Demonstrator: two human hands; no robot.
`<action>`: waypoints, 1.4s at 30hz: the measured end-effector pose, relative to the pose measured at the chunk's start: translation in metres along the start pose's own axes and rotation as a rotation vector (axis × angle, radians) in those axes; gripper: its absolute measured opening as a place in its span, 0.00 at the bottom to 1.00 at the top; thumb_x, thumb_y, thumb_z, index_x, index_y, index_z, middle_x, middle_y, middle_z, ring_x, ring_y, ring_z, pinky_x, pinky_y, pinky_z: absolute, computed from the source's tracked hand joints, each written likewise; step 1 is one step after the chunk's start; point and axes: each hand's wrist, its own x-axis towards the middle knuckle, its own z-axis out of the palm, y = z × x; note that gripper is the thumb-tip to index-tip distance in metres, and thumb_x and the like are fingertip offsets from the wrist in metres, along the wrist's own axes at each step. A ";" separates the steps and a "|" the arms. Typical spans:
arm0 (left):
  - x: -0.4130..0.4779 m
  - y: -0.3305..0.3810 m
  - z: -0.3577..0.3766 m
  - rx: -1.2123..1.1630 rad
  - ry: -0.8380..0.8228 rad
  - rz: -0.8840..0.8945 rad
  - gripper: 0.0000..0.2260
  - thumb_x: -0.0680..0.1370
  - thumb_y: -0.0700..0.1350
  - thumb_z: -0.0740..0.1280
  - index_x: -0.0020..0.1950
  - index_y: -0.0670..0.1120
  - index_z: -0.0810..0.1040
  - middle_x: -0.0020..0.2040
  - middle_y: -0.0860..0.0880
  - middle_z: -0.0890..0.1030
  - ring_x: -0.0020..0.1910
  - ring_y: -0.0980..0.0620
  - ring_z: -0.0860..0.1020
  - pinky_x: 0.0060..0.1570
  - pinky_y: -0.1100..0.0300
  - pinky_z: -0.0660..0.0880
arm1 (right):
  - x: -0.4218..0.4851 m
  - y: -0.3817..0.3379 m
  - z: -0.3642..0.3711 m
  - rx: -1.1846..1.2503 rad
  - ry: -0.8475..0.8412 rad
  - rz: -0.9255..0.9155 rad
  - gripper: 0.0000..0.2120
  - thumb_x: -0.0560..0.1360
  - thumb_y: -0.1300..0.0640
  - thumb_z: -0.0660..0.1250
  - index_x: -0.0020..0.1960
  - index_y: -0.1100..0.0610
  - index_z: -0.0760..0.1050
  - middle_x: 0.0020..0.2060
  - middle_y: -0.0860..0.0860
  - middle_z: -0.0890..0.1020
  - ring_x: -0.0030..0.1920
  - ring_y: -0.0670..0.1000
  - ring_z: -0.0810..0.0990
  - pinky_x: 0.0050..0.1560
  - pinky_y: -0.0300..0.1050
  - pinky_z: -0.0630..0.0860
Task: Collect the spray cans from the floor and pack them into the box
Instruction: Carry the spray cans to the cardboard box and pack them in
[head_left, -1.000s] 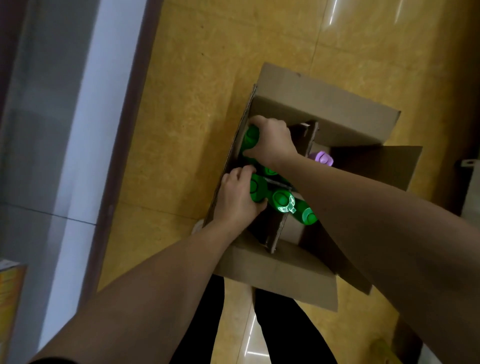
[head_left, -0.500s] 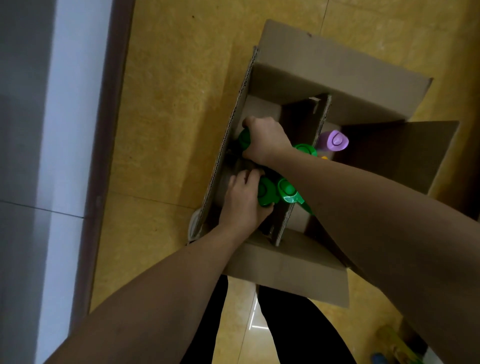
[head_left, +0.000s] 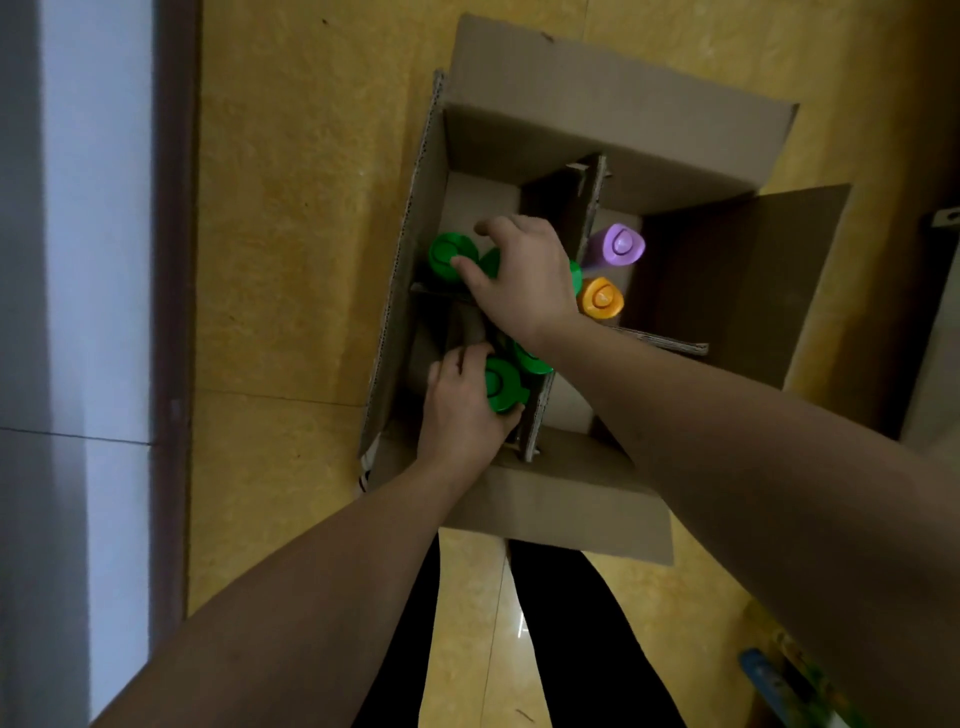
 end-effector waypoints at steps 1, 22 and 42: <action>-0.002 0.001 0.003 -0.005 0.004 0.004 0.34 0.70 0.49 0.80 0.71 0.50 0.68 0.68 0.49 0.72 0.68 0.48 0.67 0.66 0.54 0.68 | -0.003 0.004 -0.002 0.018 0.043 0.006 0.21 0.80 0.45 0.67 0.67 0.56 0.76 0.59 0.53 0.80 0.64 0.54 0.74 0.61 0.43 0.68; -0.002 0.007 0.074 -0.186 0.113 -0.088 0.35 0.66 0.44 0.82 0.69 0.41 0.71 0.65 0.43 0.74 0.67 0.43 0.71 0.65 0.54 0.69 | -0.046 0.053 0.026 0.242 0.373 0.137 0.12 0.77 0.50 0.68 0.50 0.59 0.82 0.45 0.53 0.83 0.49 0.56 0.79 0.52 0.49 0.74; -0.006 0.000 0.058 -0.211 -0.137 -0.217 0.52 0.64 0.46 0.84 0.80 0.48 0.57 0.77 0.46 0.61 0.76 0.45 0.62 0.73 0.54 0.61 | -0.064 0.058 0.024 0.214 0.387 0.208 0.13 0.78 0.48 0.68 0.50 0.58 0.82 0.43 0.52 0.83 0.47 0.55 0.78 0.49 0.47 0.72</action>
